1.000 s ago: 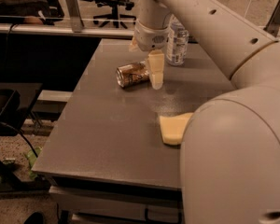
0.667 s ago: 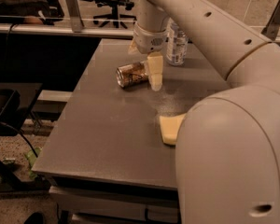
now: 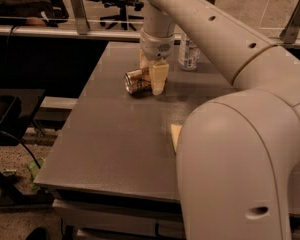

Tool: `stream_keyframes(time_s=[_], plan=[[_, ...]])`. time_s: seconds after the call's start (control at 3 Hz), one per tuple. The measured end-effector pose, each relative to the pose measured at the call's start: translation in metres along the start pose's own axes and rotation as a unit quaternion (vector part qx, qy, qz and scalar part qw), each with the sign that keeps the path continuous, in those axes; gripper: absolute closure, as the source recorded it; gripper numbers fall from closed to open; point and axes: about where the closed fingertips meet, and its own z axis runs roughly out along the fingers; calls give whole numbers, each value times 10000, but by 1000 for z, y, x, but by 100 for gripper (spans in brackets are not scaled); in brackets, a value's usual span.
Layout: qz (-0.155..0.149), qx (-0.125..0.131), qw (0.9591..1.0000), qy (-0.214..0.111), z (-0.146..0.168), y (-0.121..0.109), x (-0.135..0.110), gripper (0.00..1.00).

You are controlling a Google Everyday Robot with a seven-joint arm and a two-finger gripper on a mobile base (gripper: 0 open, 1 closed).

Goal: Place orange can upright

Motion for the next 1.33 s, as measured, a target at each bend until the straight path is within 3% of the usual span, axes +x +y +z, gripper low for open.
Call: stream_keyframes(time_s=[0.33,0.67,1.0,1.33], plan=[[-85,25,9999,98,-2,-4,-1,62],[-453,259,9984,199,-24,-11,-8,93],[-871,559,9941,320,-46,-15,-15,100],[-1512,1028,9819,487,-69,-16,-24,100]])
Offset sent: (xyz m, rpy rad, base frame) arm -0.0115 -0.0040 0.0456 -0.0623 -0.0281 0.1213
